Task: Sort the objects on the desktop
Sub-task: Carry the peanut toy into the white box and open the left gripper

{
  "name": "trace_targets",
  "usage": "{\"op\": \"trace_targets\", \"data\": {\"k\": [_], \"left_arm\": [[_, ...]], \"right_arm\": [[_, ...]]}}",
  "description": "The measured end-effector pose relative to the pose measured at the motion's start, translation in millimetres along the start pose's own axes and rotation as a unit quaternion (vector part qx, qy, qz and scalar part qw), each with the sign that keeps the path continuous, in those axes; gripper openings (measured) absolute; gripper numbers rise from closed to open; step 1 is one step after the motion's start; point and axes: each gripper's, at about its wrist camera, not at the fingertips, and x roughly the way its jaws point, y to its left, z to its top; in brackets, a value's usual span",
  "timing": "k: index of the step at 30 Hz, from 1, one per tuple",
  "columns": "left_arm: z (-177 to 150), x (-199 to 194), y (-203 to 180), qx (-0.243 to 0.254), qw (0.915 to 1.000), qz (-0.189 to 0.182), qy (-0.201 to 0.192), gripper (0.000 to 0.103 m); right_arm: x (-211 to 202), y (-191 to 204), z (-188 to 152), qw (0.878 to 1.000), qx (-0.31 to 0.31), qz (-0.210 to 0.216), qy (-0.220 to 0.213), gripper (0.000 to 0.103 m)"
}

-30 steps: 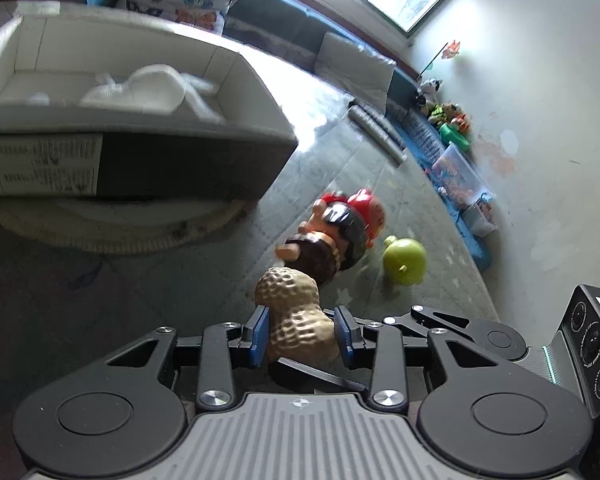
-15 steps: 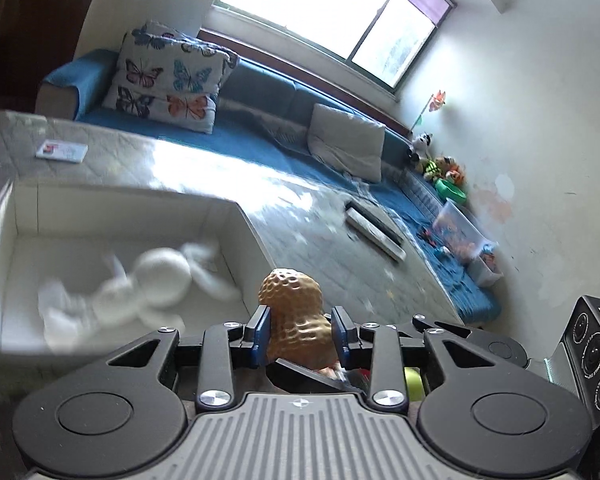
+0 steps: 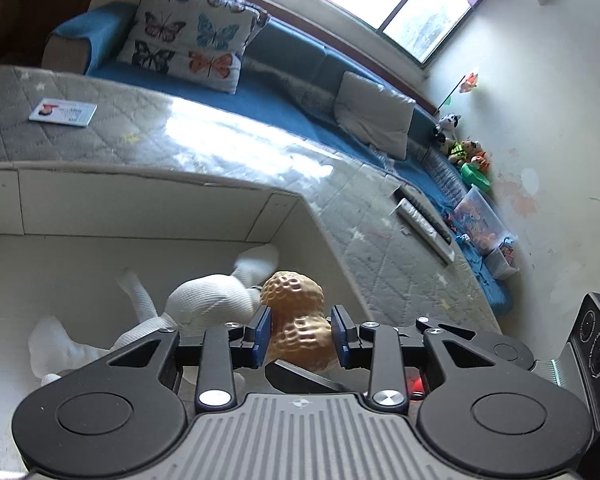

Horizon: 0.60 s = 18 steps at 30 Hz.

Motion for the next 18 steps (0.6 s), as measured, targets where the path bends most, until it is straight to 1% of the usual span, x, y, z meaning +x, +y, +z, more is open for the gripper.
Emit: {"op": "trace_targets", "data": {"k": [8,11,14,18], "left_arm": [[-1.2,17.8,15.0,-0.009,0.9997,0.017,0.014,0.035],[-2.7,21.6,18.2,-0.014,0.9995,0.022,0.017,0.034],[-5.2,25.4,20.4,-0.017,0.9992,0.026,0.025,0.034],[-5.8,22.3,20.0,-0.018,0.9992,0.030,0.019,0.034]], "right_arm": [[27.2,7.2,-0.2,0.999,-0.008,-0.016,0.046,0.045],[29.2,12.4,-1.1,0.998,-0.021,-0.018,0.052,0.045],[30.0,12.8,-0.2,0.998,-0.021,-0.015,0.055,0.045],[24.8,13.1,-1.7,0.998,-0.023,-0.012,0.052,0.045]]}}
